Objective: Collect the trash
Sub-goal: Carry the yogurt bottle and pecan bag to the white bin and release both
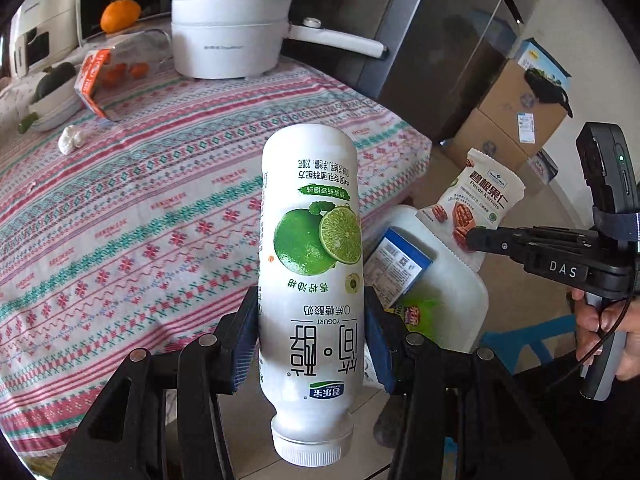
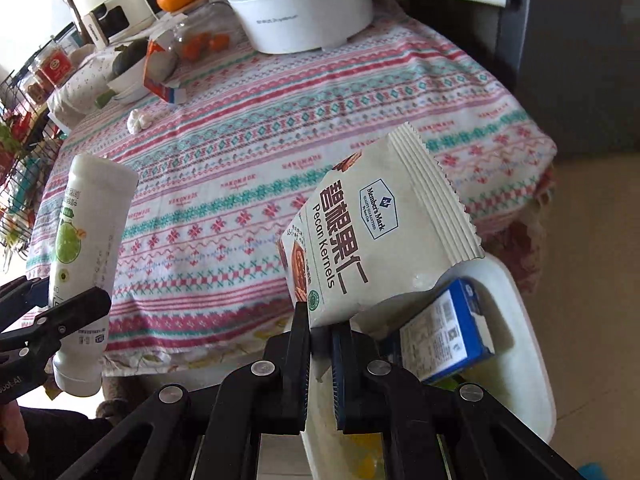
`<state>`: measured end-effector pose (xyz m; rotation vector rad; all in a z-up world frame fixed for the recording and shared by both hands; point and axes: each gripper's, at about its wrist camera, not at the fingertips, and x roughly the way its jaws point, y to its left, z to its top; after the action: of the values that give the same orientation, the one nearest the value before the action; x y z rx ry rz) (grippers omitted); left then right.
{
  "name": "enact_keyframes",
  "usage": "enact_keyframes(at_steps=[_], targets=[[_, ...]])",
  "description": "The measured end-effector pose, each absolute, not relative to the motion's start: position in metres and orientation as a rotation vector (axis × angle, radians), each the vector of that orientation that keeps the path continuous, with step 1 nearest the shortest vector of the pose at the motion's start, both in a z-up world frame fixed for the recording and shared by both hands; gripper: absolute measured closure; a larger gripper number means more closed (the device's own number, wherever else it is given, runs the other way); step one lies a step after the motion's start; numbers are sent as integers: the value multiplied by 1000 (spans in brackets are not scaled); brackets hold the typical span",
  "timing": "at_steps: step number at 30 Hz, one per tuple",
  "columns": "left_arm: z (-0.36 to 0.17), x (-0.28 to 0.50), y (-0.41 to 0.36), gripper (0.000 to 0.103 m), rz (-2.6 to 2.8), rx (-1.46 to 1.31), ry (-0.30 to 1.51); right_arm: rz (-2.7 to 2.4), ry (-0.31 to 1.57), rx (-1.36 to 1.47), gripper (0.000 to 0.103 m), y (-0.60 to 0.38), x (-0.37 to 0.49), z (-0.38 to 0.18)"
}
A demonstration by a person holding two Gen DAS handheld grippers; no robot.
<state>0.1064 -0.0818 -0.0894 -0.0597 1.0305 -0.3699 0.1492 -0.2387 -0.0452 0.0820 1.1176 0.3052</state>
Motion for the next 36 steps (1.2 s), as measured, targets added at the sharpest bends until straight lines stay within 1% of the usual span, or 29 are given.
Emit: enact_keyframes(at_steps=[8,14,20,21,23,24,25,27,36], targets=[[-121,111,-140,52,-482,-87,1093,211,1187,89,95,-285,130,-71],[-142,118,-176,52,-517,-70,1094,160,1224,104,94,-310,120,-82],[-152,124,-188,51,-534,-52,1089,121,1223,91,94,-325,117,-84],[-152,125,-188,50,-527,-47,1081,118,1224,88,94,-326,117,-84],[-148,125,-186,42,-515,-31,1073,116,1227,80,94,-328,118,-86],[-147,126,-185,33,-506,-24,1068,113,1231,78,94,-329,118,-87],[-145,127,-183,27,-496,-19,1061,109,1236,78,93,-330,118,-89],[-140,126,-178,25,-481,-14,1050,101,1249,77,93,-332,118,-93],[-125,122,-148,23,-407,5,1040,90,1286,77,92,-334,118,-101]])
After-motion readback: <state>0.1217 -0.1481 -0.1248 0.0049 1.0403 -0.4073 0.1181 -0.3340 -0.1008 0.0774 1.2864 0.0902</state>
